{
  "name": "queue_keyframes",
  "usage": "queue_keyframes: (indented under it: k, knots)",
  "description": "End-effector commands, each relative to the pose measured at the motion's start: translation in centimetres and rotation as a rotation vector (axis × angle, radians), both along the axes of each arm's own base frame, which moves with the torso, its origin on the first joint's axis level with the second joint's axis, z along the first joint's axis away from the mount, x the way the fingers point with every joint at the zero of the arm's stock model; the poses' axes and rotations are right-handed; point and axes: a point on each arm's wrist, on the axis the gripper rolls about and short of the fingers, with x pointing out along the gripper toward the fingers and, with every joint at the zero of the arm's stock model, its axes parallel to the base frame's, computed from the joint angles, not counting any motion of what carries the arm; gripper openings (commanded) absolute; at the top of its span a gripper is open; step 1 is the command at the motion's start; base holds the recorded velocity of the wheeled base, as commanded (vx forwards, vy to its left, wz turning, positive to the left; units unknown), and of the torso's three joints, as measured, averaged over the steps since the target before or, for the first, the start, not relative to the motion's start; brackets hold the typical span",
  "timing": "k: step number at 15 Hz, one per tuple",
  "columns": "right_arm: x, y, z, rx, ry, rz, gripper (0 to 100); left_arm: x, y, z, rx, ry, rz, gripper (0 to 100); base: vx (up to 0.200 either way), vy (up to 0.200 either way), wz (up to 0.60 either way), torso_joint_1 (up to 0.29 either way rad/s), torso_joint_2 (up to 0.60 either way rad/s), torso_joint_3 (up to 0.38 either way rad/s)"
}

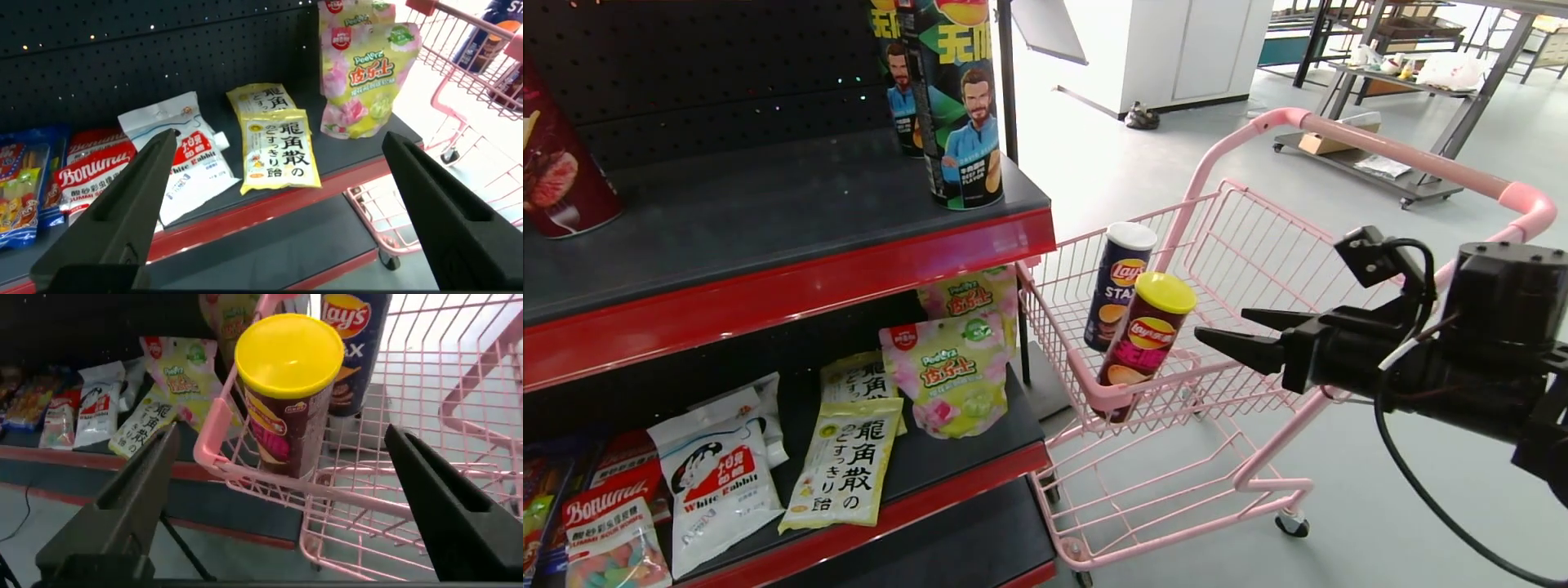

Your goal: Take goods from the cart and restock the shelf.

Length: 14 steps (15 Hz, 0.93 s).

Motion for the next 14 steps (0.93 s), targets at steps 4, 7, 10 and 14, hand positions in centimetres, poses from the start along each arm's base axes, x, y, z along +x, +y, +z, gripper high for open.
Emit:
queue_keyframes:
  k: [4,7,10,14]
  knots:
    - [3.0,2.3,-2.8,-0.027,0.076,0.046,100,0.0,0.0,0.0,0.000,0.001,0.001,100,0.000,0.000,0.00,0.000,0.00,0.000]
    - [3.7,3.1,-3.6,-0.034,0.094,0.061,100,0.0,0.0,0.0,0.000,0.001,0.001,100,0.000,0.000,0.00,0.000,0.00,0.000]
    - [5.0,3.8,-4.5,-0.037,0.105,0.067,100,0.0,0.0,0.0,0.000,0.001,0.001,100,0.000,0.000,0.00,0.000,0.00,0.000]
    - [7.1,4.9,-4.7,-0.023,0.076,0.075,100,0.0,0.0,0.0,0.001,0.001,0.001,100,0.000,0.000,0.00,0.000,0.00,0.000]
